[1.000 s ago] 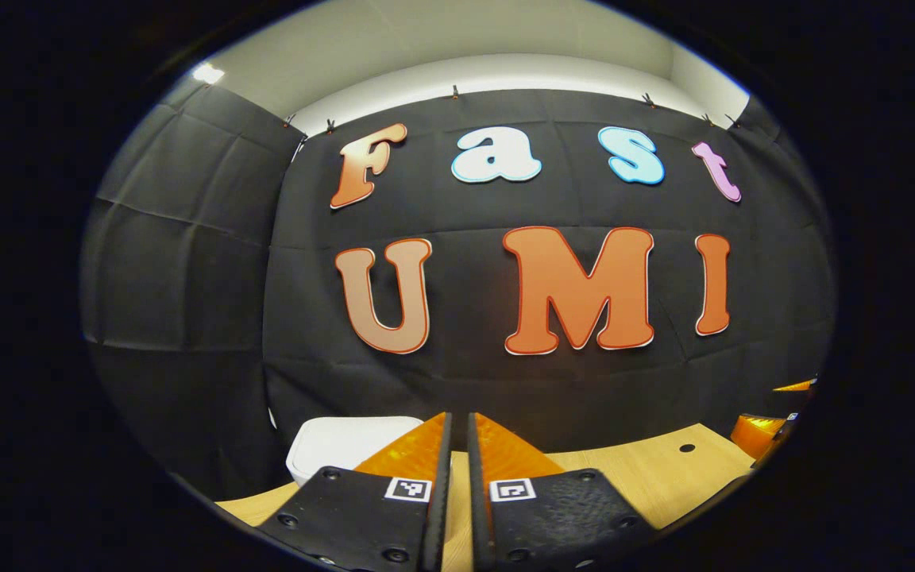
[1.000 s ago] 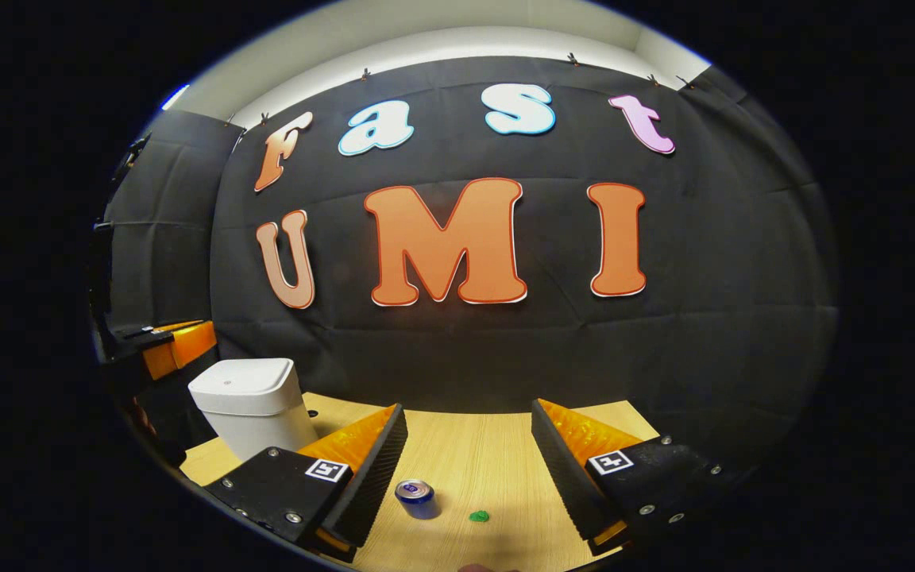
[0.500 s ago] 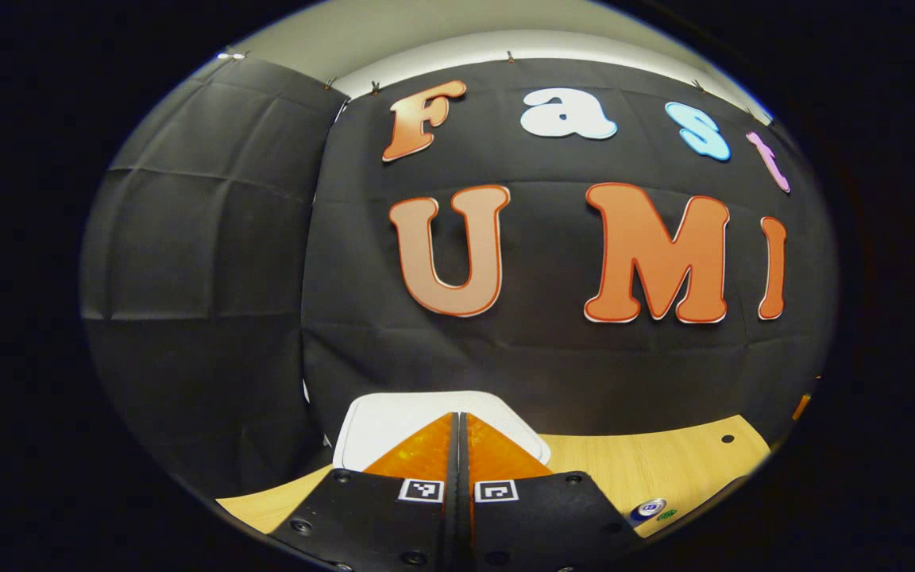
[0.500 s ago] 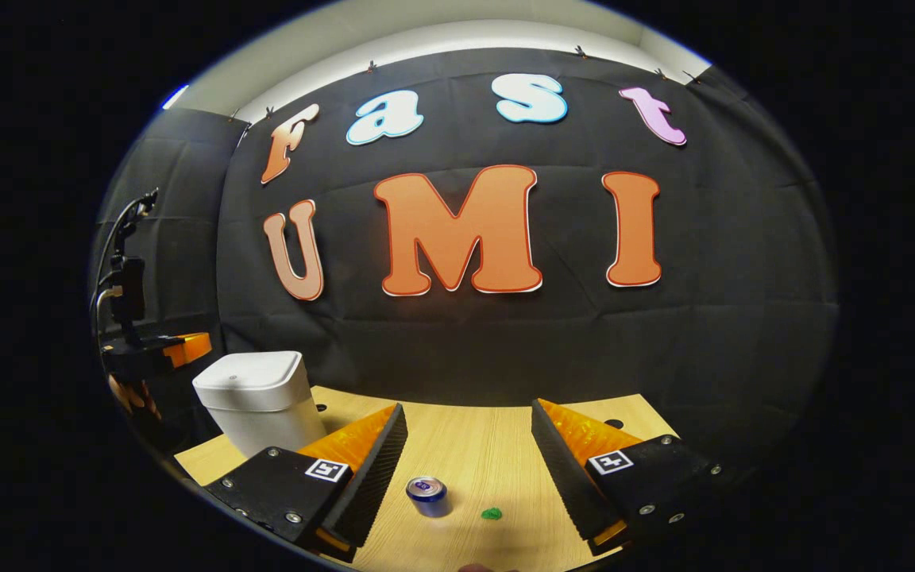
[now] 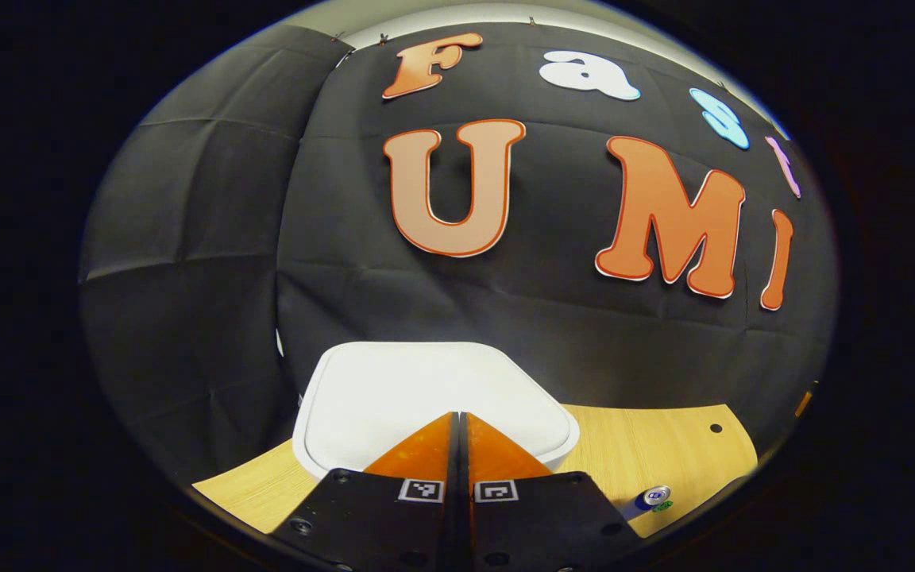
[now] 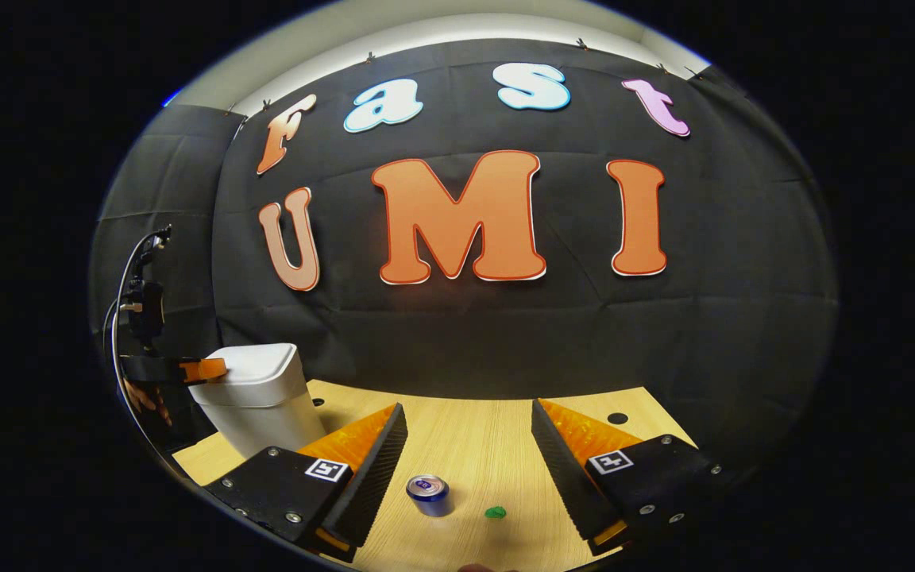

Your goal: Press the lid of the desktop garbage bin to open it, pick up the crumpled paper on the desktop and throw it into the bin, then pick up the pop can on the desktop and drop it into the bin, and finally close the garbage bin lid.

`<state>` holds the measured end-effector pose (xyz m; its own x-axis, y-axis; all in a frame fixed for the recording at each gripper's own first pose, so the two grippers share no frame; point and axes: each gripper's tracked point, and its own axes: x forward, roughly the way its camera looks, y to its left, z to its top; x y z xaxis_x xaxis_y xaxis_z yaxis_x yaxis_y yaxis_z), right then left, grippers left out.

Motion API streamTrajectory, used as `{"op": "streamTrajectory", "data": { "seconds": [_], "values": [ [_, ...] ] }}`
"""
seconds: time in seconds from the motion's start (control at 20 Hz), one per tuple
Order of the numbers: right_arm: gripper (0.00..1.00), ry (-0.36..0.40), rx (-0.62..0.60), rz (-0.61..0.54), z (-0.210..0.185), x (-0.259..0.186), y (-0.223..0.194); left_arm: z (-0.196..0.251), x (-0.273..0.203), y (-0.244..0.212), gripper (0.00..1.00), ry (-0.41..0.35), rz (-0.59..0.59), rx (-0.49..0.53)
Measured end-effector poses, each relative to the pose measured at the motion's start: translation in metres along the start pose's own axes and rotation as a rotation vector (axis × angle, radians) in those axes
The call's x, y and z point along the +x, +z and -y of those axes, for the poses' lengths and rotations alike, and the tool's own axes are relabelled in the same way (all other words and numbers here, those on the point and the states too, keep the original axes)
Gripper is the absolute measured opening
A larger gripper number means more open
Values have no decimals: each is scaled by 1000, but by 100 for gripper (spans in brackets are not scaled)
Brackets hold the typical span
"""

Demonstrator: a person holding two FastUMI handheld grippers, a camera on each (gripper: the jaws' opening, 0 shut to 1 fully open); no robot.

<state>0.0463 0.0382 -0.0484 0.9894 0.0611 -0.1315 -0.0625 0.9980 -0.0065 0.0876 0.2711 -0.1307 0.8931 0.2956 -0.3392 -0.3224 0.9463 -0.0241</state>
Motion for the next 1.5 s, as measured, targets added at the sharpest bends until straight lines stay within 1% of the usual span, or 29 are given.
{"op": "streamTrajectory", "data": {
  "seconds": [0.1, 0.15, 0.25, 0.35, 0.4, 0.5, 0.55, 0.65, 0.7, 0.8, 0.95, 1.0, 1.05, 1.15, 1.2, 1.25, 1.3, 1.35, 1.4, 1.45, 1.5],
  "values": [
    [94, 2, 2, -9, -1, 3, -3, 0, 0, -3, 0, 27, -40, 29],
    [94, 3, 3, -12, -1, 3, -5, 0, 0, 0, 0, 40, -35, 3],
    [94, 7, 3, -20, -2, 3, -8, -4, -4, -1, 0, 44, -31, -16],
    [94, 14, 1, -22, -2, 2, -9, -1, -7, 1, 0, 32, -30, 10],
    [94, 14, 1, -19, 0, 1, -8, -1, -9, 10, 0, 33, 9, 12],
    [94, 11, 6, -17, 4, 0, -7, -14, -18, 25, 0, 105, 62, 28],
    [94, 12, 8, -19, 4, -1, -8, -13, -25, 39, 0, 110, 110, 28],
    [94, 16, 6, -24, 6, -2, -11, -7, -40, 62, 4, 106, 196, 33],
    [94, 19, 4, -24, 5, -2, -10, -6, -46, 70, 9, 115, 219, 50],
    [94, 26, -2, -26, 3, -3, -12, 1, -55, 81, 12, 111, 249, 78],
    [94, 39, -11, -26, 1, -4, -15, 14, -72, 98, 12, 91, 294, 98],
    [94, 40, -12, -28, 2, -3, -15, 20, -81, 104, 14, 78, 312, 102],
    [94, 38, -15, -29, 3, -3, -18, 28, -90, 108, 23, 64, 333, 104],
    [94, 22, -33, -40, 10, 0, -27, 42, -102, 113, 32, 35, 349, 112],
    [94, 8, -49, -39, 15, 1, -30, 48, -107, 115, 47, 26, 355, 109],
    [94, 3, -59, -45, 19, 2, -35, 55, -113, 117, 42, 16, 361, 100],
    [94, 2, -64, -53, 22, 4, -41, 62, -118, 117, 58, -2, 368, 83],
    [94, 2, -64, -59, 24, 5, -46, 69, -125, 118, 65, -21, 376, 68],
    [94, 6, -64, -64, 26, 6, -51, 76, -130, 119, 78, -41, 381, 52],
    [94, 4, -68, -67, 27, 8, -56, 83, -135, 117, 84, -57, 385, 45],
    [94, 4, -75, -72, 28, 9, -61, 90, -140, 119, 88, -72, 388, 41]
  ]
}}
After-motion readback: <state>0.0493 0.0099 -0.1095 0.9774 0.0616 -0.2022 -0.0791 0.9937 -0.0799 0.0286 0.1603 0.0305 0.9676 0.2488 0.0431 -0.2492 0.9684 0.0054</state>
